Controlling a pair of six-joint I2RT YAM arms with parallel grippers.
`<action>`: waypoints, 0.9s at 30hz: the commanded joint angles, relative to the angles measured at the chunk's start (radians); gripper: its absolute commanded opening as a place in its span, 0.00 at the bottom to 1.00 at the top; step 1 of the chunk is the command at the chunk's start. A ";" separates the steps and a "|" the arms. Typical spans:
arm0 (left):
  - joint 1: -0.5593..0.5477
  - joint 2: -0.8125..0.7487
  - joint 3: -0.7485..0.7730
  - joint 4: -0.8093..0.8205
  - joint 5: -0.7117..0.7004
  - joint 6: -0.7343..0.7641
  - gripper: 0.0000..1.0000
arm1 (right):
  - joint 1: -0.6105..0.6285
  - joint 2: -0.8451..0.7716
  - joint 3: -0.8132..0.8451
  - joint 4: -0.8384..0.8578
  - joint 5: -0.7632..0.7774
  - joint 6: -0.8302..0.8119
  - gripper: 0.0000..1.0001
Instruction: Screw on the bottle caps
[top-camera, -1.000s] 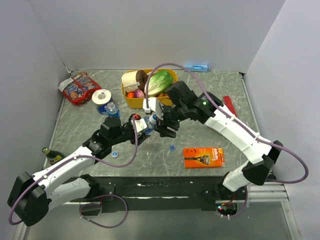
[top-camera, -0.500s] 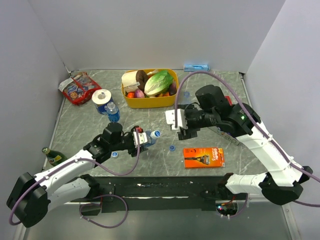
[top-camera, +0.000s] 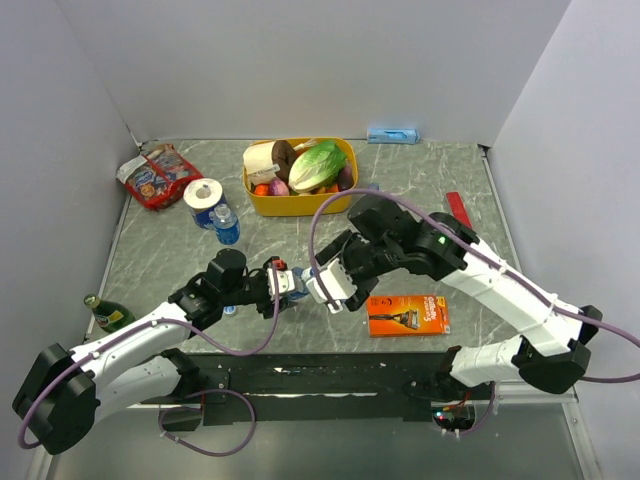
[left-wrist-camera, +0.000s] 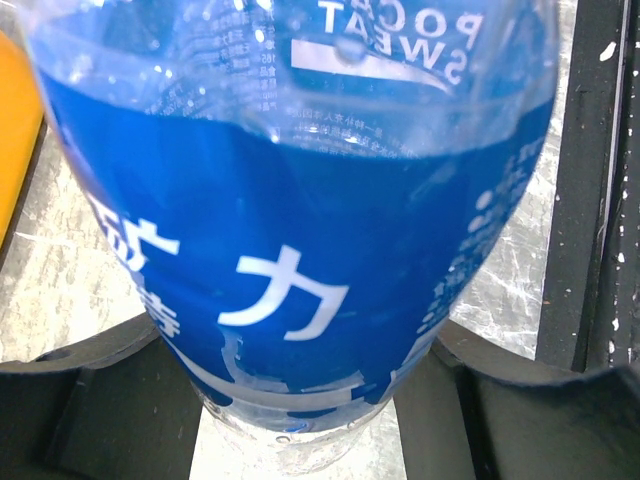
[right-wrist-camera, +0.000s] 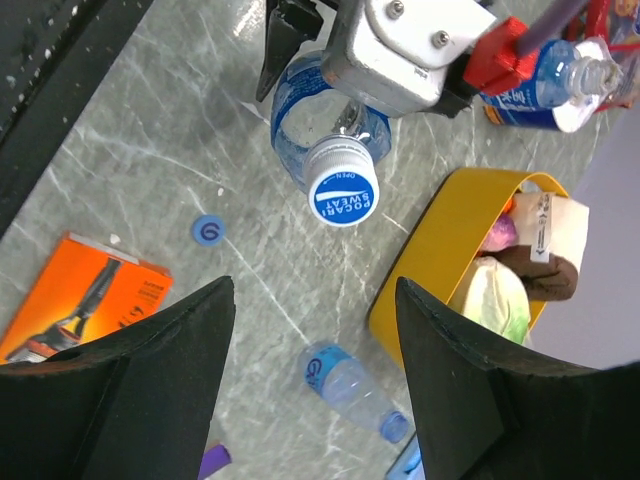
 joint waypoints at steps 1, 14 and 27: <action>-0.003 -0.018 0.039 0.022 0.043 0.006 0.01 | 0.015 0.012 0.011 0.015 -0.017 -0.096 0.72; -0.005 0.000 0.076 0.013 0.026 0.066 0.01 | 0.047 0.058 0.011 0.089 -0.018 -0.101 0.69; -0.005 0.013 0.095 0.002 0.020 0.080 0.01 | 0.052 0.077 0.029 0.087 -0.038 -0.093 0.59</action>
